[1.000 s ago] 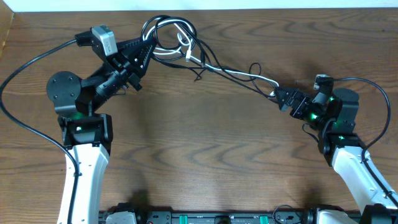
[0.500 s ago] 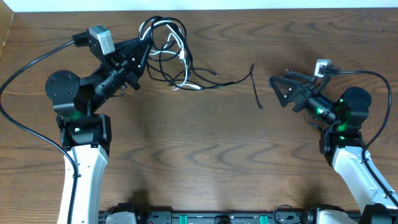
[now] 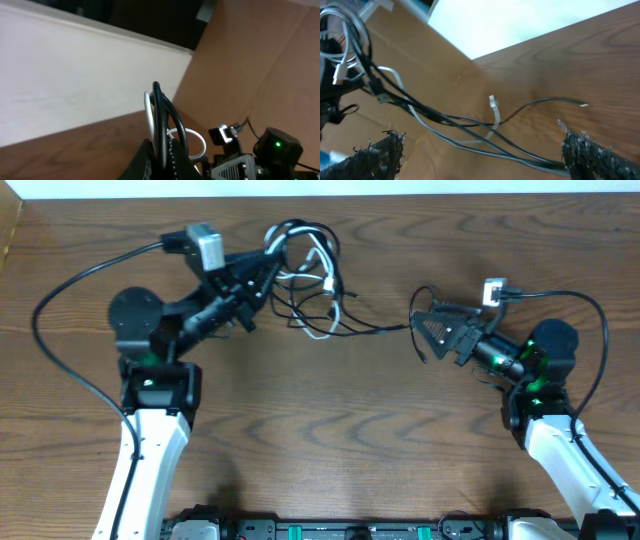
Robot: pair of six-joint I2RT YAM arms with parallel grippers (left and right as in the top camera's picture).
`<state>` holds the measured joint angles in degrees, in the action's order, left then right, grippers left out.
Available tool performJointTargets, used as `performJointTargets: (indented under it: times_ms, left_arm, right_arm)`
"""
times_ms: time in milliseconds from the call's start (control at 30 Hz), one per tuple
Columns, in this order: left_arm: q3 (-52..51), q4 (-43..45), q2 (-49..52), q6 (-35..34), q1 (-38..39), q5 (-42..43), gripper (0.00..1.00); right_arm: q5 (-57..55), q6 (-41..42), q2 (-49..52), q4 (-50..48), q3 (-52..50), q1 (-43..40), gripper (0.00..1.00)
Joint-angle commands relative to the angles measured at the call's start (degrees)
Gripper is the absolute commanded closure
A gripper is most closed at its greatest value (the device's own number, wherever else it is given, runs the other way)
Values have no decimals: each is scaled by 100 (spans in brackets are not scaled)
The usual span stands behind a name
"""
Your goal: Untangle cables
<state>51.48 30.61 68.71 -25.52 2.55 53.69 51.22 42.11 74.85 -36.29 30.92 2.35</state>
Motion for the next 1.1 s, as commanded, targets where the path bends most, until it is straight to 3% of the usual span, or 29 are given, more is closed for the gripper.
performJointTargets:
  times_ms: [0, 300, 700, 867, 1067]
  left_arm:
    - [157, 28, 210, -4, 321, -28, 92]
    - [157, 31, 568, 155, 988, -31, 92]
    - [157, 35, 588, 640, 1650, 114, 92]
    - [157, 26, 581, 640, 1615, 444, 92]
    - [157, -17, 581, 640, 1362, 466, 92]
  right_arm:
    - [-136, -87, -20, -24, 24, 240, 1]
    - [-286, -33, -20, -431, 26, 367, 1]
    - [-533, -151, -20, -275, 24, 796, 3]
    - [-1318, -249, -20, 448, 24, 426, 3]
    - [-708, -229, -22, 673, 26, -450, 5]
